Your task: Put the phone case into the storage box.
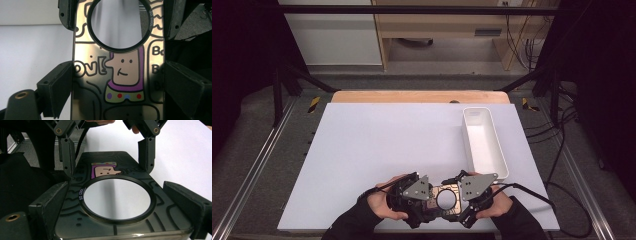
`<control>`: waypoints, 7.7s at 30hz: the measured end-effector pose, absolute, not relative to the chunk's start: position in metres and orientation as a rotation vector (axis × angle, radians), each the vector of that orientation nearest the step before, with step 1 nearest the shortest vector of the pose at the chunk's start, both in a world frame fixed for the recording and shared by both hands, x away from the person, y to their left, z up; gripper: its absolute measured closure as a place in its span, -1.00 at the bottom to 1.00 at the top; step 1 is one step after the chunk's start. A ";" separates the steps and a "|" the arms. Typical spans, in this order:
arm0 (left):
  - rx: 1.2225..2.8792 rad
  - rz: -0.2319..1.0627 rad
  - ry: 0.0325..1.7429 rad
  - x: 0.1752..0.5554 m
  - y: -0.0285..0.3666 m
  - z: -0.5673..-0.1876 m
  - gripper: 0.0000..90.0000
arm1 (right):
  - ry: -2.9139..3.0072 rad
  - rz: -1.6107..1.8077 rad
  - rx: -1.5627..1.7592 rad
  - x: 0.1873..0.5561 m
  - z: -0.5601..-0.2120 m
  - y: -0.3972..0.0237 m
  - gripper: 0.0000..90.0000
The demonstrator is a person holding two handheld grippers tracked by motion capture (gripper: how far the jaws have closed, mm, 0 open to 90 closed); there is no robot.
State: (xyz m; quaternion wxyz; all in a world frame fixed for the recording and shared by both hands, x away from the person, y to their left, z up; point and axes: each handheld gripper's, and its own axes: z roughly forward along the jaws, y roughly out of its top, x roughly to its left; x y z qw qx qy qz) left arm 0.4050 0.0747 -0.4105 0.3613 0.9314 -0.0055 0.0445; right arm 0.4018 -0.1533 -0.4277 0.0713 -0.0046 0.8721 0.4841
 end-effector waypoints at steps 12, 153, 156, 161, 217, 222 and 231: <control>2.404 0.104 -0.019 0.407 0.076 -0.413 -0.75 | 2.629 1.471 -0.037 0.404 -0.429 -0.153 -0.76; 2.671 0.137 0.088 0.419 0.061 -0.411 -0.93 | 2.845 0.983 -0.139 0.418 -0.347 -0.122 -0.73; 2.681 0.135 0.087 0.419 0.060 -0.411 -0.90 | 2.846 0.975 -0.140 0.418 -0.346 -0.121 -0.73; 2.696 0.131 0.072 0.420 0.057 -0.411 -0.86 | 2.844 0.976 -0.148 0.417 -0.346 -0.120 -0.73; 2.500 0.121 0.176 0.424 0.086 -0.419 -0.75 | 2.597 1.391 0.013 0.421 -0.336 -0.157 -0.95; 2.451 0.119 0.190 0.425 0.091 -0.421 -0.75 | 2.578 1.455 0.059 0.422 -0.345 -0.164 -0.95; 2.399 0.106 0.190 0.424 0.092 -0.424 -0.75 | 2.555 1.544 0.107 0.421 -0.365 -0.169 -0.95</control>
